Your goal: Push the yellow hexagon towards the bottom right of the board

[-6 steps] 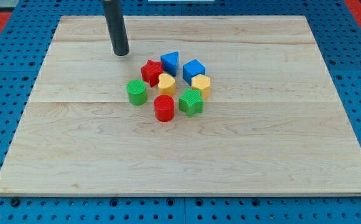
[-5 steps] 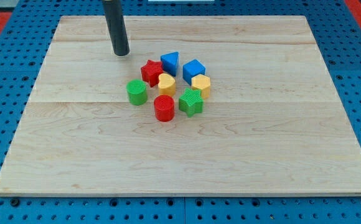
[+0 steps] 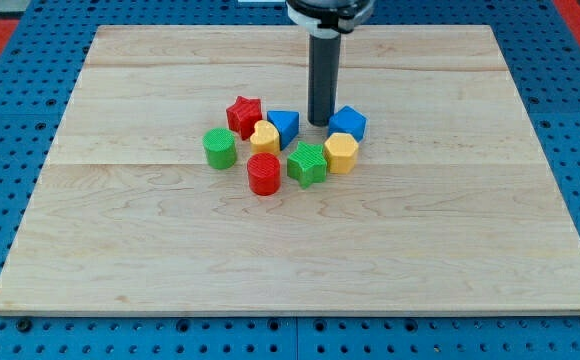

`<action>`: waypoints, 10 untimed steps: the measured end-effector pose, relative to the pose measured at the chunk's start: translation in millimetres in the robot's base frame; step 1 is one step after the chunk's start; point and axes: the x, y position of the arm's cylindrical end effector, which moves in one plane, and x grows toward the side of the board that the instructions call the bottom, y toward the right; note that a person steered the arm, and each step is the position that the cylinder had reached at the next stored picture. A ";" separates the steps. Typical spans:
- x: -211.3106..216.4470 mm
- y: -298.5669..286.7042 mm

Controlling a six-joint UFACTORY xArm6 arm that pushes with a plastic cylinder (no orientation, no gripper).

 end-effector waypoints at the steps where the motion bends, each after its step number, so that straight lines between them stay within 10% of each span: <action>1: 17.0 12.6; 8: 134.7 24.9; 10: 171.8 104.5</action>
